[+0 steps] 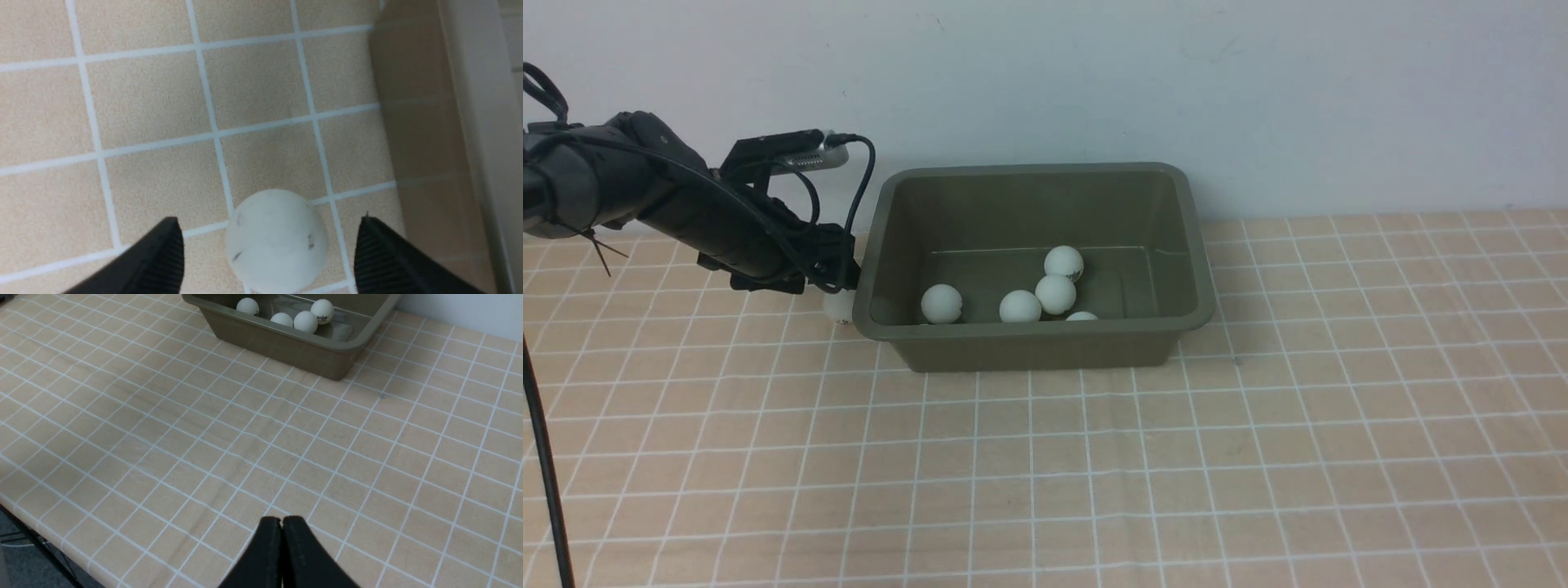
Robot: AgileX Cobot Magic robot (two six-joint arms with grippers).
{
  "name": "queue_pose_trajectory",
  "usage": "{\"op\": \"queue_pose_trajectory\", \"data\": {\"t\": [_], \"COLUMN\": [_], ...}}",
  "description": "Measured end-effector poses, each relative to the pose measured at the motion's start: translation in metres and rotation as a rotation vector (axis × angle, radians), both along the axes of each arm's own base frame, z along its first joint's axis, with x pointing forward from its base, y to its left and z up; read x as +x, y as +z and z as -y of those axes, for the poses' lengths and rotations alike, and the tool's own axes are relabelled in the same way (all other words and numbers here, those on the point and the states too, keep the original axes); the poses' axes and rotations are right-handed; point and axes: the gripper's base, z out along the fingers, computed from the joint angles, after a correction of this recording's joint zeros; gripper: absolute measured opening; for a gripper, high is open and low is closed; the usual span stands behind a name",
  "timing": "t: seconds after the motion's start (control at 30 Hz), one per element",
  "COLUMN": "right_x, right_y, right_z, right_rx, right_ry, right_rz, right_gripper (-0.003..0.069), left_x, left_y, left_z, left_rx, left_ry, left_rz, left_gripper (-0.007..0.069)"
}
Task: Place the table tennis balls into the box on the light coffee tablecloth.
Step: 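Reach for and grasp a ping pong ball on the table beside the basket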
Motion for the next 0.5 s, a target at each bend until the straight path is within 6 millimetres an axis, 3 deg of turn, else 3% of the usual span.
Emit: {"op": "queue_pose_trajectory", "data": {"t": [0.33,0.5], "right_x": [0.0,0.0], "right_y": [0.0,0.0], "right_z": [0.0,0.0], "right_rx": [-0.001,0.001], "right_ry": [0.0,0.002], "right_rz": [0.0,0.0], "right_gripper": [-0.0016,-0.0016], "left_x": [0.0,0.001], "left_y": [-0.001,-0.012], "left_z": [0.003,0.004], "left_rx": [0.001,-0.003], "left_ry": [-0.005,-0.003], "left_rz": [0.0,-0.026], "left_gripper": [0.047,0.047]}}
